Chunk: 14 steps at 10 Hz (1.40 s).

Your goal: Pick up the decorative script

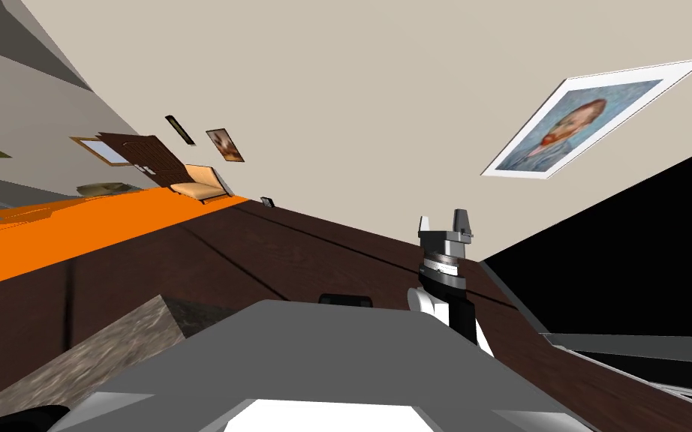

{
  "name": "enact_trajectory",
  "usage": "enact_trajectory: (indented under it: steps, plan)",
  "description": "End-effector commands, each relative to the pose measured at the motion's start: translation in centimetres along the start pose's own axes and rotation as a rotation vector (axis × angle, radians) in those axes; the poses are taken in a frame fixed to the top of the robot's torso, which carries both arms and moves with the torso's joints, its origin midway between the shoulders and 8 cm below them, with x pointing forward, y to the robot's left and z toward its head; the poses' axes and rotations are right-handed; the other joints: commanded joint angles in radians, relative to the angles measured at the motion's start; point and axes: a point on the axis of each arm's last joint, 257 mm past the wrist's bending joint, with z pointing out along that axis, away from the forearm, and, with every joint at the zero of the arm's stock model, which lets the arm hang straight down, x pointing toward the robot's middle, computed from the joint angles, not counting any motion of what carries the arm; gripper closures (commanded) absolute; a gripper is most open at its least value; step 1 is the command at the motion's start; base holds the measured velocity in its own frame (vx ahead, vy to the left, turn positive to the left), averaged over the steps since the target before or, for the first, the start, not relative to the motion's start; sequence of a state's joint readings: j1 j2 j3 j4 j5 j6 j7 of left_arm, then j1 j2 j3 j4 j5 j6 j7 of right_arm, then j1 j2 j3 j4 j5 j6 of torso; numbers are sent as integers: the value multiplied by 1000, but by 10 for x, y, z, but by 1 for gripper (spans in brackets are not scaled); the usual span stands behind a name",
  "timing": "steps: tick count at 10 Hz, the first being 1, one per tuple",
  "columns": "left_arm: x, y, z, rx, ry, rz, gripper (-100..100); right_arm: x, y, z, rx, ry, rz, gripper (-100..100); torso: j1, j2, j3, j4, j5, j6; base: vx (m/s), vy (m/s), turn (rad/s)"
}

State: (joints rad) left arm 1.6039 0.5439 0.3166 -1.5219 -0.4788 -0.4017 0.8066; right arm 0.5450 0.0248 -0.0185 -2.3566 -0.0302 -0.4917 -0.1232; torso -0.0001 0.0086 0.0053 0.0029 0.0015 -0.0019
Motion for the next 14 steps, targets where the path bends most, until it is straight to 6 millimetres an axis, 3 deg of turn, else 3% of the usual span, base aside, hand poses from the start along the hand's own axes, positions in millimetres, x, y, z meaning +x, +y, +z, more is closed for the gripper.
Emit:
enact_trajectory:
  steps: [1, 2, 3, 7, 8, 9, 11, 12, 14]
  plan:
    - [2, -13, 3, 17, -6, -6, -100, 0, 0, 0, 0, 0, 0, 0, 0, 0, 0, 0, 0, 0, -64, -36, 23]
    - [2, -8, 1, 9, -5, -6, -100, 0, 0, 0, 0, 0, 0, 0, 1, -1, -1, 0, 0, 0, -22, -14, 11]
    - [2, -9, 1, 9, -6, -7, 100, 0, 0, 0, 0, 0, 0, 0, 2, -3, -2, -1, 0, 0, -5, -4, -1]
    - [2, -11, 2, 14, -5, -6, 100, 0, 0, 0, 0, 0, 0, 0, 8, -2, -1, 0, 4, -2, 0, 0, -6]
    - [2, -11, 2, 15, -4, -6, 0, 0, 0, 0, 0, 0, 0, 0, 8, -2, -1, 0, 4, -2, 0, 0, 0]
    - [1, -13, 8, 38, 14, 40, 100, 0, 0, 0, 0, 0, 0, 0, 9, -1, -1, 0, 4, -2, 83, 80, 334]
    - [0, -1, 4, 22, 20, 40, 100, 0, 0, 0, 0, 0, -1, 0, 14, -8, -4, -1, 5, -2, 110, 53, 94]
    - [-2, -6, 10, 49, 35, 85, 100, 0, 0, 0, 0, 0, 0, 0, 12, -8, -4, -1, 6, 0, 128, 54, 296]
    - [-3, 10, 3, 29, 44, 84, 100, 0, 0, 0, 0, 0, -1, 0, 16, -9, -5, -1, 7, -1, 100, 39, 59]
